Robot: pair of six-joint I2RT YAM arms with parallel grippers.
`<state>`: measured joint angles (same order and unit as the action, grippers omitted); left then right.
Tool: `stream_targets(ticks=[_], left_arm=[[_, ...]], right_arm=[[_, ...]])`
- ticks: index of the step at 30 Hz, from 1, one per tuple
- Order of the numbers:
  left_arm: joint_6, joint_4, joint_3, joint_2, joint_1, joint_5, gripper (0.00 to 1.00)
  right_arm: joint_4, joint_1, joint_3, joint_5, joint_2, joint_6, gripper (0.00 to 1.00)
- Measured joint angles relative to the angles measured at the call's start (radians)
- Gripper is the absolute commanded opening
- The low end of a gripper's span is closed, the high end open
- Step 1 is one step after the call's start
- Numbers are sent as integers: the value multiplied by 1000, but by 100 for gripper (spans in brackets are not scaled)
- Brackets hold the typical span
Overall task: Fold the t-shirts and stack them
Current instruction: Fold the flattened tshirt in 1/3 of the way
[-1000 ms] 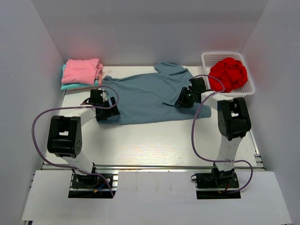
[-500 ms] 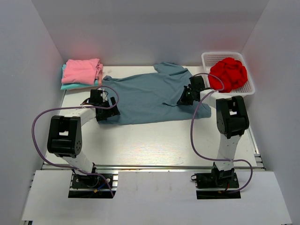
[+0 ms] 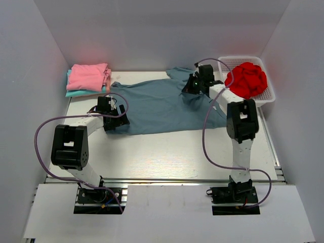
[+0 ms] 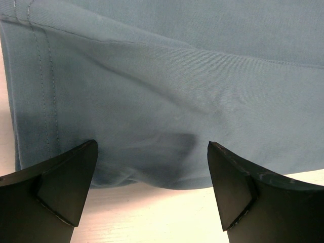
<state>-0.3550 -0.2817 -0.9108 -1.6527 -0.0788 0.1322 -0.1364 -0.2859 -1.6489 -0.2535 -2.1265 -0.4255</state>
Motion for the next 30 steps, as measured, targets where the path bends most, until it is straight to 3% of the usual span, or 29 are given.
stream_targets(ticks=[4, 7, 8, 9, 13, 19, 25, 30], left_arm=[[0, -8, -13, -10, 0, -1, 100], [0, -14, -21, -16, 0, -2, 100], [0, -16, -23, -17, 0, -2, 100], [0, -19, -24, -18, 0, -2, 100], [2, -25, -27, -19, 0, -2, 100], [3, -29, -29, -18, 0, -5, 100], [3, -50, -29, -11, 0, -24, 100], [0, -71, -29, -6, 0, -48, 100]], right_arm=[[6, -29, -264, -37, -208, 61, 2], [-22, -52, -423, -49, -336, 115, 55], [-29, -59, -458, -46, -366, 143, 80], [-35, -65, -467, -42, -378, 159, 90], [-35, -85, -348, -7, -318, 221, 90], [-35, -79, 2, 95, -26, 222, 90], [-23, -47, 229, 276, 240, 125, 90], [-51, 31, 386, 334, 304, 41, 90]])
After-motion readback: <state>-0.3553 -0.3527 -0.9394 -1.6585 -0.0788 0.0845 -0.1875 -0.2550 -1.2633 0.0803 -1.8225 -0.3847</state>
